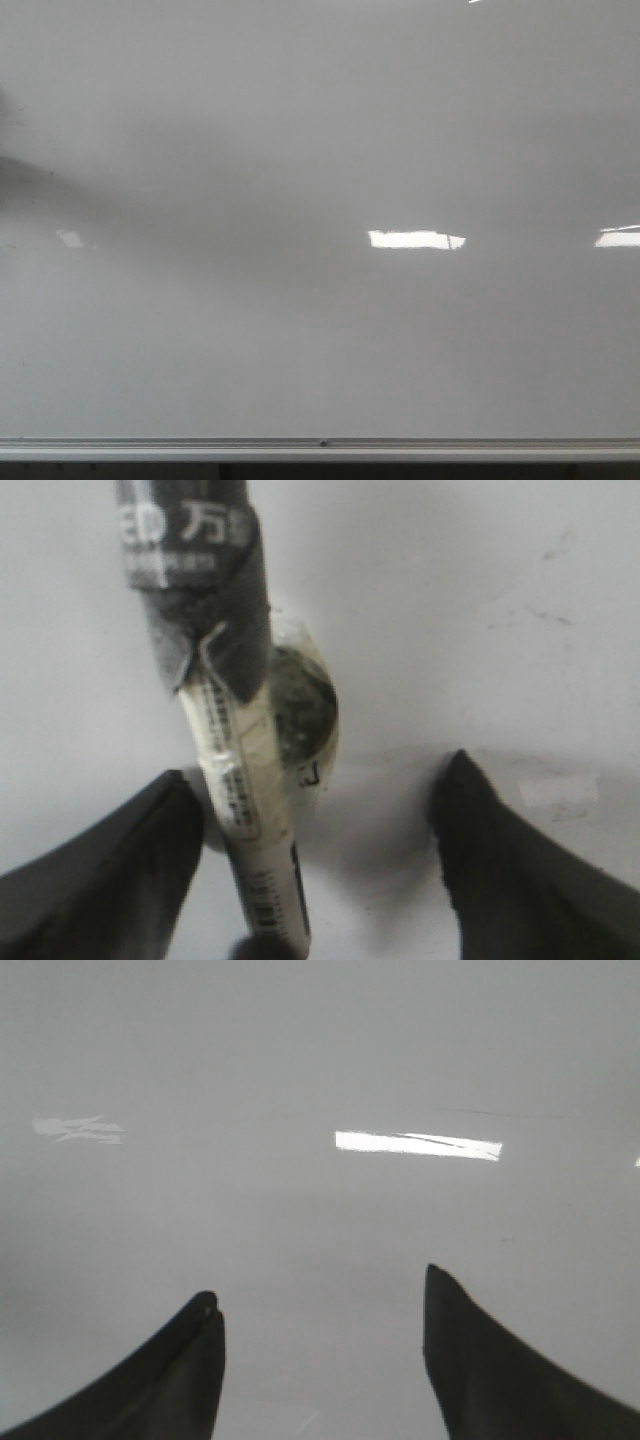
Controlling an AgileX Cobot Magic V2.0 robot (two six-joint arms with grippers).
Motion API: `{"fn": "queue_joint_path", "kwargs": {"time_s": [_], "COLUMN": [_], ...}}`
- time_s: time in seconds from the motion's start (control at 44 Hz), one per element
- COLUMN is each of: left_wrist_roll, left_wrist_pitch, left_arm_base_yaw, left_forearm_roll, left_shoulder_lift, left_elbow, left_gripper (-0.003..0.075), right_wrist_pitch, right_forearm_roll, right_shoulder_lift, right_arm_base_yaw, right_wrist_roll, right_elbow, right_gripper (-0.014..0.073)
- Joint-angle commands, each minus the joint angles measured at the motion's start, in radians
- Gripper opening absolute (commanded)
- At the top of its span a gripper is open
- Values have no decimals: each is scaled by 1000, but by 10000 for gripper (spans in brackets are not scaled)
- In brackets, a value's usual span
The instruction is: Write number 4 on whiteboard
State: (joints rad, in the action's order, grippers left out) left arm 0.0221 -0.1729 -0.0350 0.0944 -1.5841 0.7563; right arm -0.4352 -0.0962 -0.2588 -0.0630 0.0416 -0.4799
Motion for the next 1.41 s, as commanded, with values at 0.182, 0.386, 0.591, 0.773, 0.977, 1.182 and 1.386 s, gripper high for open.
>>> {"fn": "queue_joint_path", "kwargs": {"time_s": [0.182, 0.386, 0.591, 0.773, 0.977, 1.182, 1.386], "left_wrist_roll": [0, 0, 80, 247, 597, 872, 963], "left_wrist_pitch": [-44, 64, 506, 754, 907, 1058, 1242], "left_arm_base_yaw": [-1, 31, 179, 349, 530, 672, 705], "left_forearm_roll": [-10, -8, -8, -28, -210, -439, -593], "left_shoulder_lift": [27, 105, 200, 212, 212, 212, 212], "left_elbow": [29, 38, 163, 258, 293, 310, 367], "left_gripper": [-17, -20, -18, -18, -18, -18, -20], "right_wrist_pitch": [80, 80, 81, 81, 81, 77, 38], "right_forearm_roll": [8, 8, 8, 8, 8, 8, 3], "right_shoulder_lift": [-17, -17, -17, -17, -17, -17, -21], "right_arm_base_yaw": [0, 0, 0, 0, 0, 0, 0], "right_wrist_roll": [5, 5, 5, 5, 5, 5, 5], "right_elbow": [-34, -34, -34, -34, -34, -34, -34], "right_gripper": [463, 463, 463, 463, 463, 463, 465]}}
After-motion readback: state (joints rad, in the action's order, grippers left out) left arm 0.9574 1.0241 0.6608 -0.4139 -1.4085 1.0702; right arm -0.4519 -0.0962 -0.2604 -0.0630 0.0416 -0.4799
